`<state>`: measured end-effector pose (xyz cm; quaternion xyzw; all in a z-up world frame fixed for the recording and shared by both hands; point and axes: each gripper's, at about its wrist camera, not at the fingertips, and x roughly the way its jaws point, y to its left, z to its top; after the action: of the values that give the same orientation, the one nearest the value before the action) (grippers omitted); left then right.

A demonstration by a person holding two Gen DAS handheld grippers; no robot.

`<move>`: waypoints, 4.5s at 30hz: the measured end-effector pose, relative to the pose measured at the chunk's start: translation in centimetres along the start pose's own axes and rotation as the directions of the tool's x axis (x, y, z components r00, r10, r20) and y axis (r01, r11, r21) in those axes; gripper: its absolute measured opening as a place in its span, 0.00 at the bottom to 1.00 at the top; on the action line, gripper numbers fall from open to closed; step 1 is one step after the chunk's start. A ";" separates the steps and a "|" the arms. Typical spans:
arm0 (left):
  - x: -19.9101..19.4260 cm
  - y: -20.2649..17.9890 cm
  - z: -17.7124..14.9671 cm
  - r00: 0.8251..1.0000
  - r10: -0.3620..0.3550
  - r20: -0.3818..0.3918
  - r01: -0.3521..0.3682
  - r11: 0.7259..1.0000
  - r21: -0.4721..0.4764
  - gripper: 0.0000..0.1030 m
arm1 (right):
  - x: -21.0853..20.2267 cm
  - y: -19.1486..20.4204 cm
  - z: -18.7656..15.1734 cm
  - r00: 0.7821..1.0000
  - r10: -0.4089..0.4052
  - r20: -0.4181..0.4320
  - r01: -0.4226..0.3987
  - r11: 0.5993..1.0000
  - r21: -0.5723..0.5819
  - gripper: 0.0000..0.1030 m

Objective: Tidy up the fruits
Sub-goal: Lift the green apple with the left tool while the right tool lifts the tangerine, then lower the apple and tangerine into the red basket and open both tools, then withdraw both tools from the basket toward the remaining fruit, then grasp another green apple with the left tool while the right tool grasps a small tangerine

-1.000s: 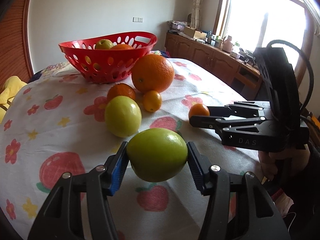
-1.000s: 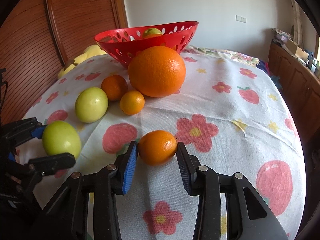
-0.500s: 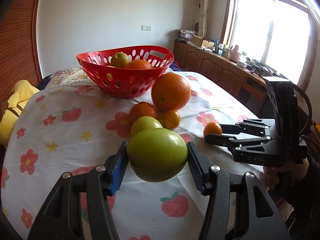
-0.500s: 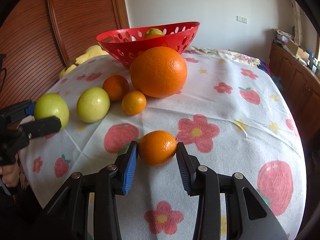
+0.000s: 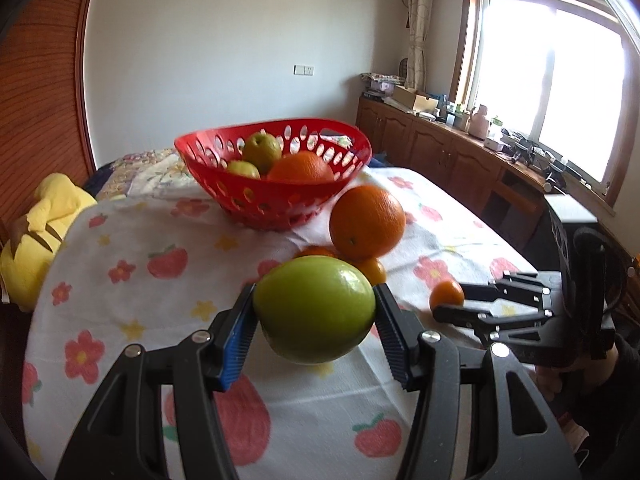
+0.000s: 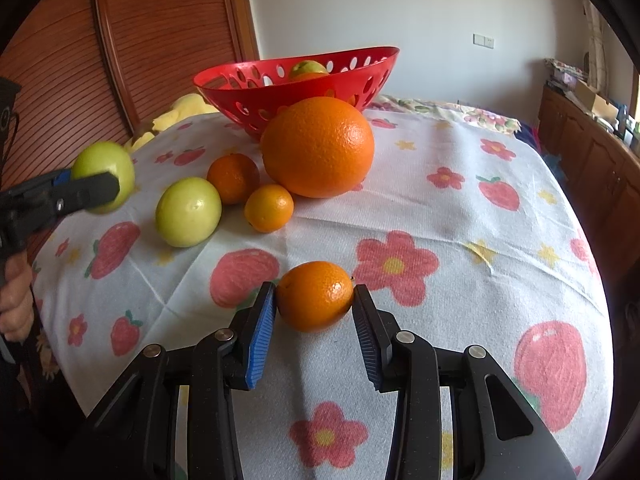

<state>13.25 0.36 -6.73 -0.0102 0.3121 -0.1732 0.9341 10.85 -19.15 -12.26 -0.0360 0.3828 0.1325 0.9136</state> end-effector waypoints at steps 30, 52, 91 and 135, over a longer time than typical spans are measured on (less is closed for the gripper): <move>5.5 5.2 10.7 0.997 0.037 0.069 -0.039 0.999 0.028 0.54 | -0.7 -1.7 14.4 0.990 0.015 0.137 0.002 0.992 -0.124 0.38; 10.4 6.1 11.9 0.999 0.047 0.006 -0.047 0.998 0.046 0.54 | 9.9 -3.1 22.1 0.999 0.018 0.037 -0.011 0.985 -0.172 0.38; 5.6 4.4 10.4 0.995 0.079 0.055 -0.081 0.996 0.038 0.60 | 3.0 -2.0 16.8 0.992 0.049 0.118 -0.038 0.994 -0.098 0.42; 5.1 -1.5 -0.6 0.994 0.019 -0.106 -0.016 0.999 0.033 0.59 | -0.2 0.7 5.5 0.996 0.038 0.082 -0.042 0.998 0.036 0.52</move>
<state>16.20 -2.71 -9.93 0.0166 0.3586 -0.1701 0.9177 14.32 -17.65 -8.23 -0.0058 0.3483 0.1450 0.9261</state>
